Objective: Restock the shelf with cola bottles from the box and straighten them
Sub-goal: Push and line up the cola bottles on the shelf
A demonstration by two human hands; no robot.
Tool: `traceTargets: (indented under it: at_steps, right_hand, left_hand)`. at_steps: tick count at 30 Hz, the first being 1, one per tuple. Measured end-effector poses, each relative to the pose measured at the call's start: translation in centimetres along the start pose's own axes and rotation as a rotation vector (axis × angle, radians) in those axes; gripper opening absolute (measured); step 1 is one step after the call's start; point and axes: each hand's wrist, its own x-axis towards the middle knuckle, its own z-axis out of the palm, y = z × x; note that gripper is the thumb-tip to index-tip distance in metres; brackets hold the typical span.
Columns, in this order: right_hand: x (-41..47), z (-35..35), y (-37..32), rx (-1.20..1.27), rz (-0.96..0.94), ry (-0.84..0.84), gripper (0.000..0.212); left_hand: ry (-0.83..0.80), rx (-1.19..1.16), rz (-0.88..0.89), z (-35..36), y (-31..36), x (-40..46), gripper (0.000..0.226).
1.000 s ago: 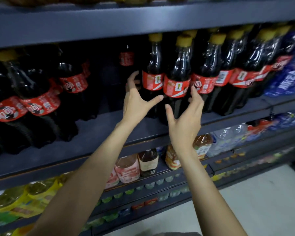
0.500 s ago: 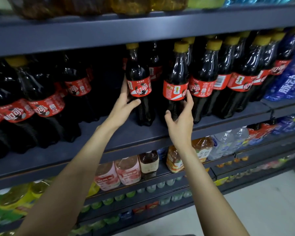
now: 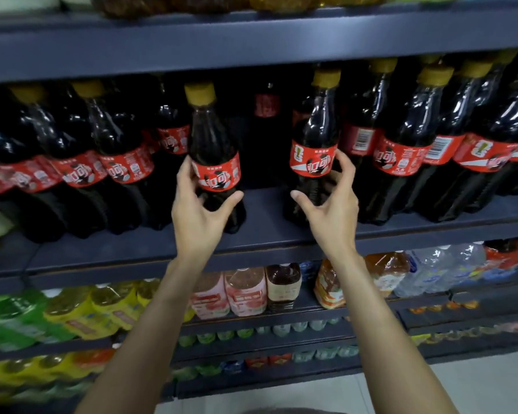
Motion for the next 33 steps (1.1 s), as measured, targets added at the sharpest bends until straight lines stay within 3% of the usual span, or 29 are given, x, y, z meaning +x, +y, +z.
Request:
traceTargets:
  at_steps: [5, 11, 16, 21, 25, 33]
  right_hand:
    - [1.6, 6.6, -2.1, 0.003, -0.024, -0.138, 0.087]
    - [5.9, 13.6, -3.2, -0.049, -0.006, -0.184, 0.087]
    - [8.7, 16.9, -2.9, -0.137, -0.032, -0.188, 0.082]
    - [9.3, 18.1, -1.9, -0.202, -0.081, -0.213, 0.088]
    - [9.3, 18.2, -1.2, -0.326, -0.108, -0.213, 0.096]
    - [10.7, 19.0, -2.9, -0.406, -0.065, -0.290, 0.090]
  left_hand:
    - [0.151, 0.296, 0.168, -2.2, -2.4, 1.6, 0.084]
    - [0.330, 0.485, 0.065, -0.9, -2.0, 1.6, 0.077]
    - [0.421, 0.689, 0.140, -0.9, -2.7, 0.9, 0.086]
    - [0.324, 0.667, 0.211, -1.9, -3.8, 0.4, 0.091]
    - [0.335, 0.674, 0.250, -2.1, -4.7, 0.9, 0.086]
    - [0.388, 0.654, 0.332, -1.7, -5.5, 1.2, 0.082]
